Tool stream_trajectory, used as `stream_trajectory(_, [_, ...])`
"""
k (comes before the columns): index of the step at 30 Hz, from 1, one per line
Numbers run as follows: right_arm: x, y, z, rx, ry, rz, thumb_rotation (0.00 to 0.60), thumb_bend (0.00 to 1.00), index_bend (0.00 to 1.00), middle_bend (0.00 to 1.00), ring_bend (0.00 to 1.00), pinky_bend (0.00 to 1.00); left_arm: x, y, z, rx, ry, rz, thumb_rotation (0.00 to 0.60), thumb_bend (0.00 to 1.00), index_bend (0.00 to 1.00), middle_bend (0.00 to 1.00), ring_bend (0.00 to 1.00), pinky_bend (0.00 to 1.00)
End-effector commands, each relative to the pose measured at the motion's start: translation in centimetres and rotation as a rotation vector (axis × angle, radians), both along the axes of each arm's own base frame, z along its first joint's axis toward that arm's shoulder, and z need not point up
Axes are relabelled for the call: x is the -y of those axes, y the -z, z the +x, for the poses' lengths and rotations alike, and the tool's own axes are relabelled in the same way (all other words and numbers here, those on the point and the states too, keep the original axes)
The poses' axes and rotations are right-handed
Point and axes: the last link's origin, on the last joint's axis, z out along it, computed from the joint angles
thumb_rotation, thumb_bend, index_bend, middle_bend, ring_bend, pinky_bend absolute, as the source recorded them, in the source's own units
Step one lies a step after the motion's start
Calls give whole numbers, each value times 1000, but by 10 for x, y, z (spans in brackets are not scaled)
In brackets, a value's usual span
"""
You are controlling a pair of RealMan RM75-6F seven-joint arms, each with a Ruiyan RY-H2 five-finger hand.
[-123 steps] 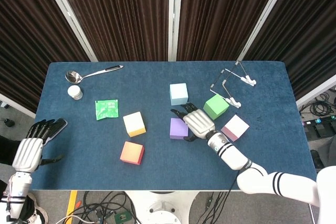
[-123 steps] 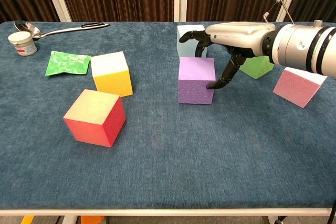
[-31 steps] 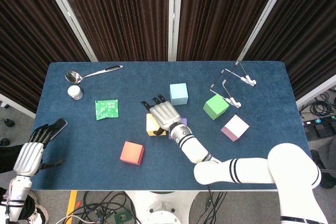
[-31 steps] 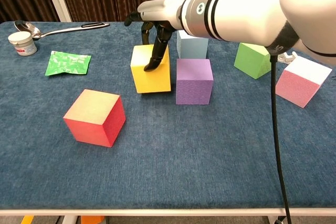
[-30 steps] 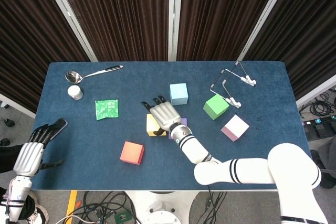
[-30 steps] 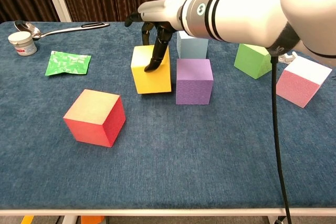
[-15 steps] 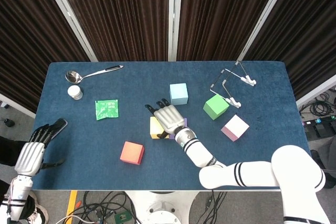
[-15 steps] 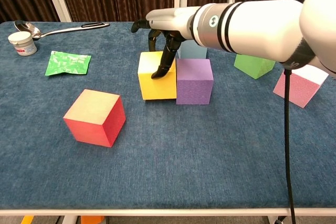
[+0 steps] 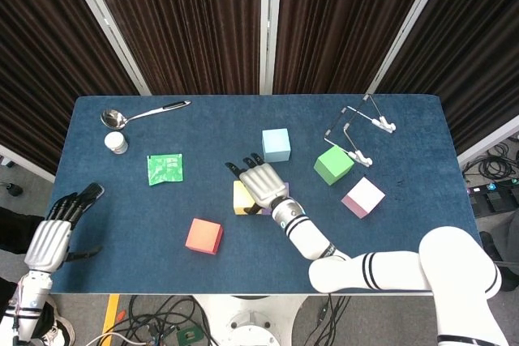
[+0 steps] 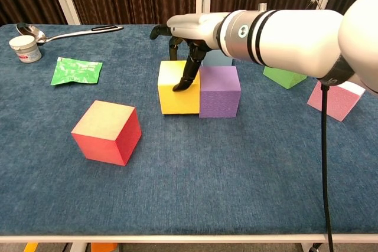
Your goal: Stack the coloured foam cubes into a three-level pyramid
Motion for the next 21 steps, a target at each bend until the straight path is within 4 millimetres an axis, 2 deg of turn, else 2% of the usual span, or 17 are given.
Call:
stream_trajectory(1, [0, 2, 0, -3, 1, 4, 600, 127, 0, 631, 85, 0, 0, 0, 0, 0, 0, 0, 600, 0, 146, 87, 0, 73])
stream_trajectory(21, [-2, 6, -4, -24, 2, 6, 600, 127, 0, 602, 84, 0, 1, -2, -1, -3, 3, 10, 600, 0, 146, 87, 0, 73])
